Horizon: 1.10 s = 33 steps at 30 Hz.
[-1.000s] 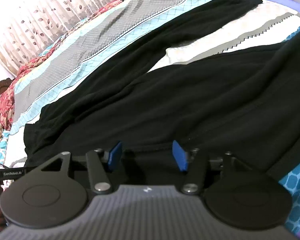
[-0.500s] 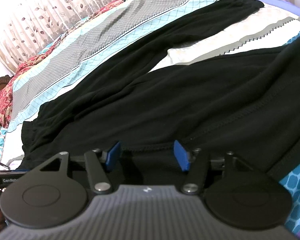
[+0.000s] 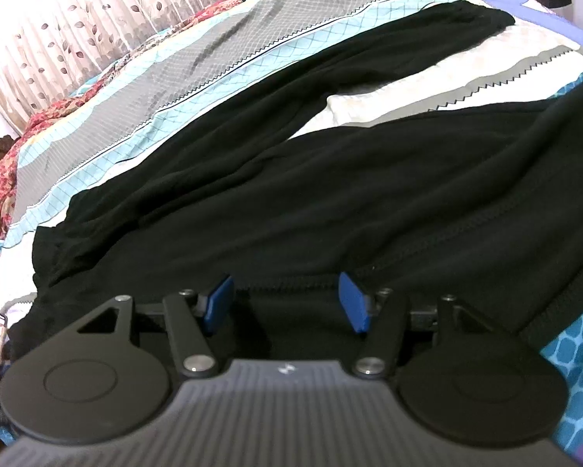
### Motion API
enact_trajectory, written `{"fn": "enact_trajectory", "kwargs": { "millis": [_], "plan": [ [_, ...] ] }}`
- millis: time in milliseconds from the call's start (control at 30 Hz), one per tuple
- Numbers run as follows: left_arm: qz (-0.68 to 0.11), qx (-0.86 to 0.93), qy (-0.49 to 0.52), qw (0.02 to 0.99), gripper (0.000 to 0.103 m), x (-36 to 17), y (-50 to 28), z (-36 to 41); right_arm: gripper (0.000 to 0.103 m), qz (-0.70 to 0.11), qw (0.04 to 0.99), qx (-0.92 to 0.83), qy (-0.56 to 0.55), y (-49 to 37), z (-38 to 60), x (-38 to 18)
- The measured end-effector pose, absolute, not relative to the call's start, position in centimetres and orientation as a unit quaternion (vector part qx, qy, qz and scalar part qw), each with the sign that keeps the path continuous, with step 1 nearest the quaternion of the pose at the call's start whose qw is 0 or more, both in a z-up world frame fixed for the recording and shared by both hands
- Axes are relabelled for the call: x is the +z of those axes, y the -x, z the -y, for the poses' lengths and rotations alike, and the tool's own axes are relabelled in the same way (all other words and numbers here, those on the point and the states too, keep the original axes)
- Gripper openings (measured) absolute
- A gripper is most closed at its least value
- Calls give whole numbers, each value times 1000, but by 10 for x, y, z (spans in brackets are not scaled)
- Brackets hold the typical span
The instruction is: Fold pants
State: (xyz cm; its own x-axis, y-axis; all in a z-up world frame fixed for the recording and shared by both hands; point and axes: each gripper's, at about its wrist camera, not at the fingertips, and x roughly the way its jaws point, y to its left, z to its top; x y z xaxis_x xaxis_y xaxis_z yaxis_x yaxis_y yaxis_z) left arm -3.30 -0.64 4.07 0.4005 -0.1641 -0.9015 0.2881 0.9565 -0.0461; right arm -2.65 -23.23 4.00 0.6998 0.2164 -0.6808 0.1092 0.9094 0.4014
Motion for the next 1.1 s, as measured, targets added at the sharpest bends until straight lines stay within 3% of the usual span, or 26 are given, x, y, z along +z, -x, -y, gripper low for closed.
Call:
{"fn": "enact_trajectory", "kwargs": {
  "millis": [1100],
  "plan": [
    [-534,-34,-58,843,71,55,59,-39,65,-393,896,-6,-205,36,210,43]
  ]
}}
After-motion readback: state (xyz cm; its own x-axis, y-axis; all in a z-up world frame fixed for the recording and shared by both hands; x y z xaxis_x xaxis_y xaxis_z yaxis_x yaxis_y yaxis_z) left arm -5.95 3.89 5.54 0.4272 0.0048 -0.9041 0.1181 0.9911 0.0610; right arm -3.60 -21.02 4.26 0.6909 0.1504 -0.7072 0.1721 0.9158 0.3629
